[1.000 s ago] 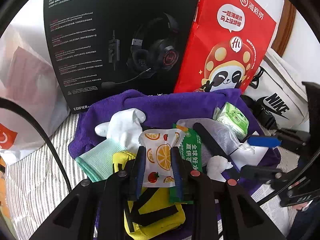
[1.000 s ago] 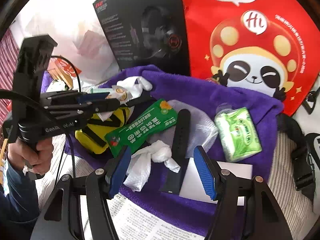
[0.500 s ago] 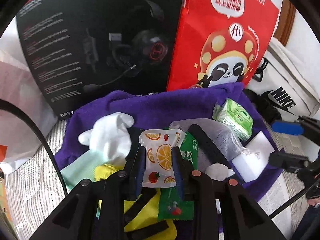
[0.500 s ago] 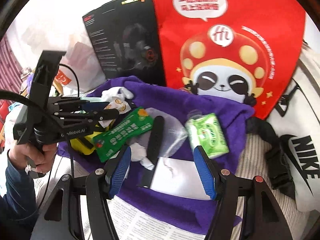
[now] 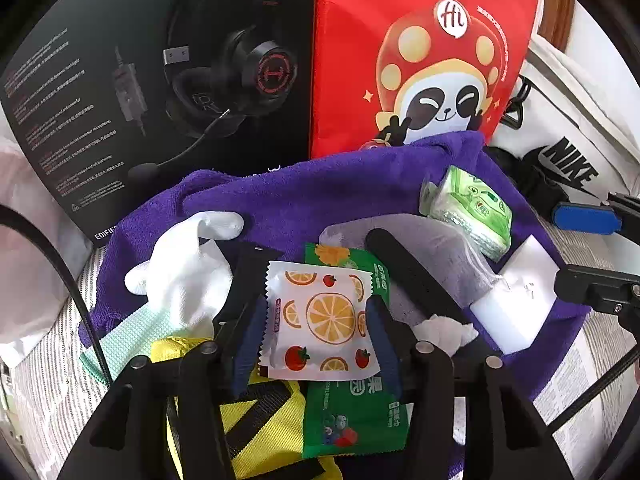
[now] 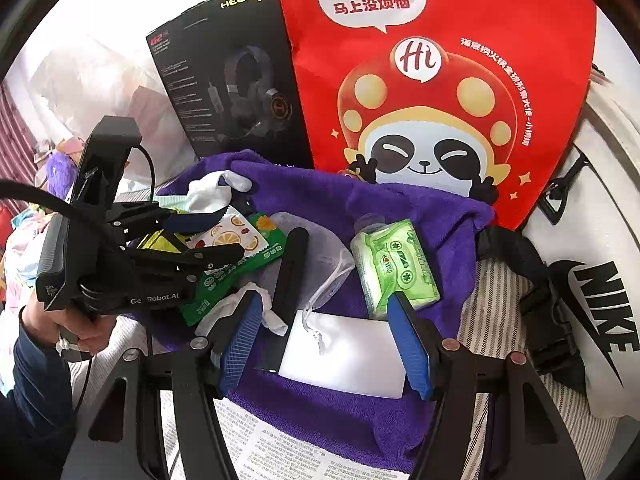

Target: Organize soft objects

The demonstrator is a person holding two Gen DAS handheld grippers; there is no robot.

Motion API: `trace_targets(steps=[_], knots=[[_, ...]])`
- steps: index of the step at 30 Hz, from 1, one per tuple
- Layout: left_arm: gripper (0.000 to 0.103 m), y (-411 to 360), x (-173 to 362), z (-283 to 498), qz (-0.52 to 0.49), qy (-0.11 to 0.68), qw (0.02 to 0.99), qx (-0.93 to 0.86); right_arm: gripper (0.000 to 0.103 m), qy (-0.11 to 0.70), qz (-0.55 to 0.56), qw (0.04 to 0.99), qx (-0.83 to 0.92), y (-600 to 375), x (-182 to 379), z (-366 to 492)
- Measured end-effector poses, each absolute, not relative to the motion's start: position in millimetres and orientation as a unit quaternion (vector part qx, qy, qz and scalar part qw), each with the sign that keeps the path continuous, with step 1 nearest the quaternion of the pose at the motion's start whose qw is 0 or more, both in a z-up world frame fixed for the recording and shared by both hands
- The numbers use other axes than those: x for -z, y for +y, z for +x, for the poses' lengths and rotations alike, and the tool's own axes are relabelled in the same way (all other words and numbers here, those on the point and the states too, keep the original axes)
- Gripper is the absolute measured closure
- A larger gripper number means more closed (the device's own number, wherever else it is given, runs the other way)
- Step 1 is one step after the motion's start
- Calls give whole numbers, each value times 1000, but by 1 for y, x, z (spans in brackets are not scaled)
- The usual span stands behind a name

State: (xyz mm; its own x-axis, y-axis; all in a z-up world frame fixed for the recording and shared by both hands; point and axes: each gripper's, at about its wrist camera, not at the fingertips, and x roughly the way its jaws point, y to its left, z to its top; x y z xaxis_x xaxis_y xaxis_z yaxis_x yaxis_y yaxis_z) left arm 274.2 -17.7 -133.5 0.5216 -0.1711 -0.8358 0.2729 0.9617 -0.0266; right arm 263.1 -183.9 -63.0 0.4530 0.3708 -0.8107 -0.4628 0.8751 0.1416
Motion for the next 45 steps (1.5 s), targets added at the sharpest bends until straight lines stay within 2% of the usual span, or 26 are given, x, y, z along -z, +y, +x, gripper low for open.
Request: trace_targets(steps=[2,4,6,12,14,17,20,23,26,45], knots=[[47,-20,133,274,59,475,869,128,39,461,-52,851,-245,-184,62,263],[38,-21,130,273,57,475,868,132,38,460,-52,852,-245,-184,61,262],[33,-20,126,271,57,475,869,129,38,458,-50,853,-245,-184,59,261],[27,-12,106,261,61,468,875,111,38,457,-36,853,-248,-186,50,258],[27,-11,98,255,66,462,878,104,34,459,-38,854,-241,-186,47,256],[16,-10,87,249,75,457,882,86,25,461,-32,858,-225,-188,42,254],[16,-8,80,238,60,455,886,74,14,461,-26,860,-218,-186,37,250],[6,-3,76,225,48,468,880,69,8,452,-50,868,-200,-179,30,239],[6,2,68,205,50,477,876,57,2,438,-73,876,-189,-172,24,229],[5,7,23,87,5,427,904,6,1,439,-24,890,-120,-188,-4,105]])
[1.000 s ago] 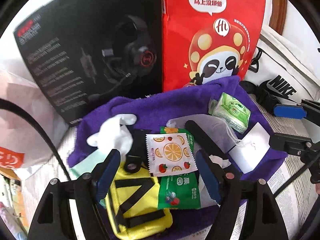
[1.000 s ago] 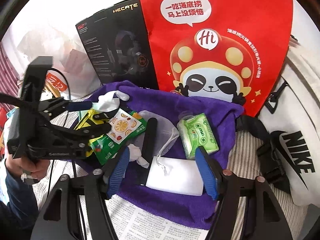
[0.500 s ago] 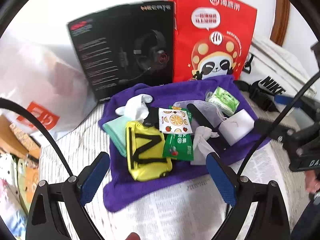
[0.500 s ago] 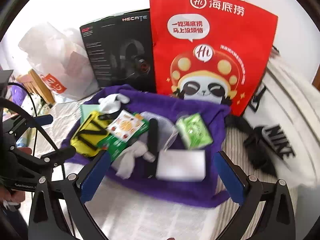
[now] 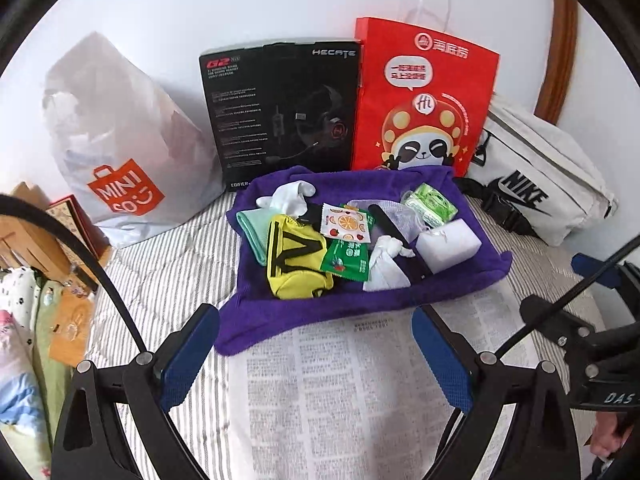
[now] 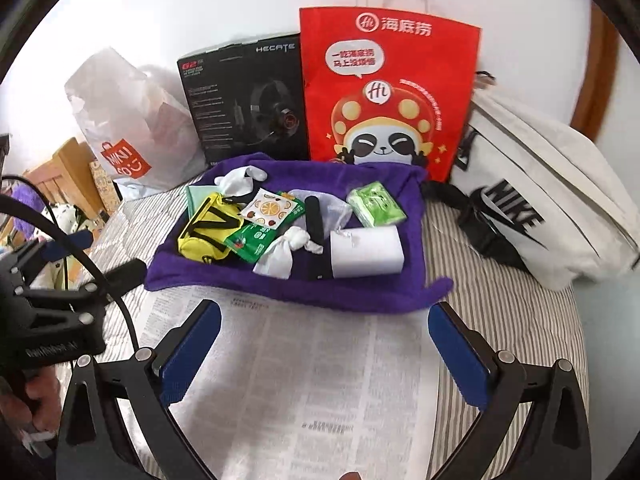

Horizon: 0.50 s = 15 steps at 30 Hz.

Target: Organize soft objects

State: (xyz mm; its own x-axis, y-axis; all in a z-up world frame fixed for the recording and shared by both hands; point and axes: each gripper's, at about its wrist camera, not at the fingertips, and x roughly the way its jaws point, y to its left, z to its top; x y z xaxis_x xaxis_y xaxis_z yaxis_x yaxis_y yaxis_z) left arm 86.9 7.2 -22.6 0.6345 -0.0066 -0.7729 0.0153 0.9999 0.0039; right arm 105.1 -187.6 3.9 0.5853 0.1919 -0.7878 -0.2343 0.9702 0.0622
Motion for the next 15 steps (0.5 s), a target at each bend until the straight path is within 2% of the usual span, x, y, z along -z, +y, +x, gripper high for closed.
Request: trace_targets(steps=[15], knots=[[5,-5,7,32,12,395,919,-7,1,424,-12,902,-74,-207,-18,64]])
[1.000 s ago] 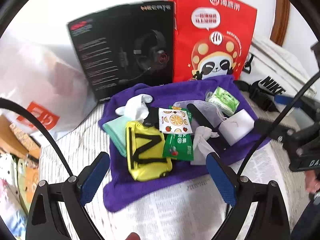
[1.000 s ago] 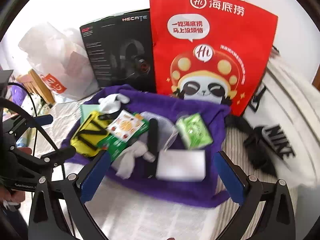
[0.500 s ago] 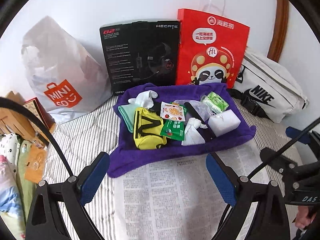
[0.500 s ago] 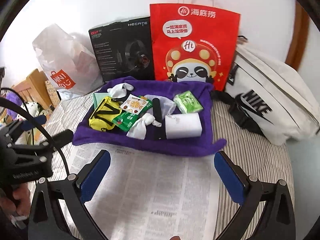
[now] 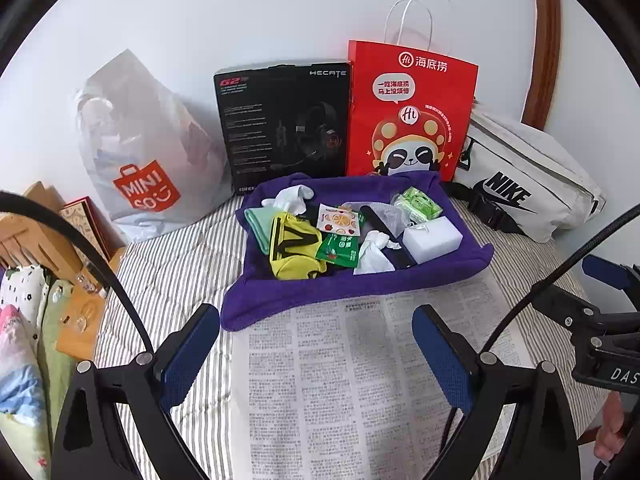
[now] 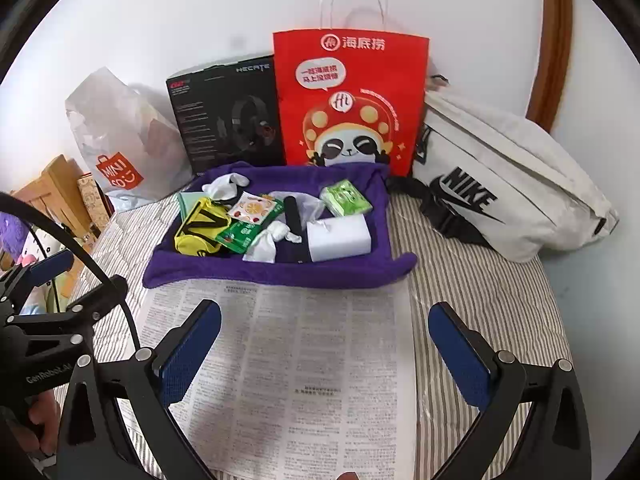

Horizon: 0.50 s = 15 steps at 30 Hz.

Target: Organize soft objects

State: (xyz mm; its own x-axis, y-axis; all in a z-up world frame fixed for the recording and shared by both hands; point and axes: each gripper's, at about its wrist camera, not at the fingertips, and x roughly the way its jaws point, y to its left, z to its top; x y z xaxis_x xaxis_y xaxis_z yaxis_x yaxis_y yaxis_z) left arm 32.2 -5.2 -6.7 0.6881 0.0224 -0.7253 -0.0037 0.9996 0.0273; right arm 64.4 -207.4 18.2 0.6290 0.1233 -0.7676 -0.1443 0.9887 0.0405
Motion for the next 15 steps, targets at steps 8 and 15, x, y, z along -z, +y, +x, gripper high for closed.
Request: trace_targets(steps=[8,15], knots=[[5,-3,12,27,14,405,914,-13,1,424,-11,903,-71,-212,-18,57],[5,-3,13,25,14,409,912,-12,1,420,-6,905,-71,-216,-20,53]])
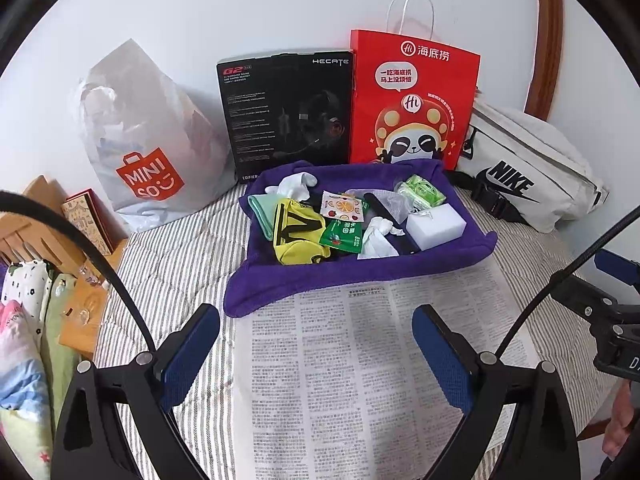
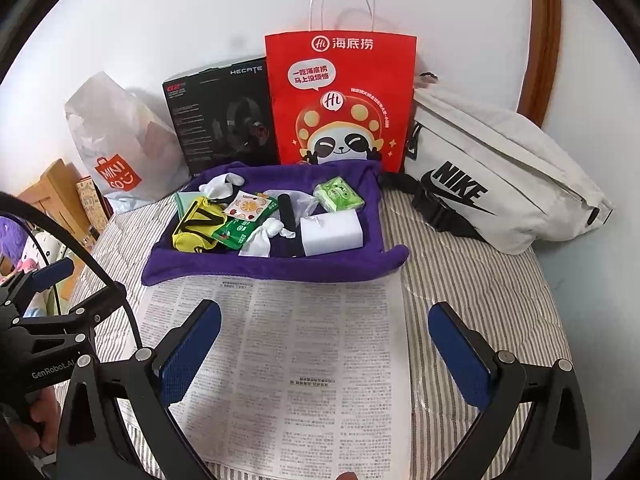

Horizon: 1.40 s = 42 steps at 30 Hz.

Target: Organize soft objects

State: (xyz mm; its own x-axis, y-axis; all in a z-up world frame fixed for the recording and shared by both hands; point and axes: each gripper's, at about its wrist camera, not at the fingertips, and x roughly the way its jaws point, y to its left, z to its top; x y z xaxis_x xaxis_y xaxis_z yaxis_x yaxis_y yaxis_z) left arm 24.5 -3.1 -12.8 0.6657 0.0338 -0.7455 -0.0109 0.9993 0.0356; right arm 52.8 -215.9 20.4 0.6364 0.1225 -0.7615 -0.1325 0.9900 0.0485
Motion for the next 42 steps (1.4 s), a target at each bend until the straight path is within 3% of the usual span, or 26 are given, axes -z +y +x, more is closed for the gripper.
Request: trace_targets(steps=[42], knots=[[5,-4,13,19,22,414,910,-14,1,419,-3,905,-74,-220,-23,46]])
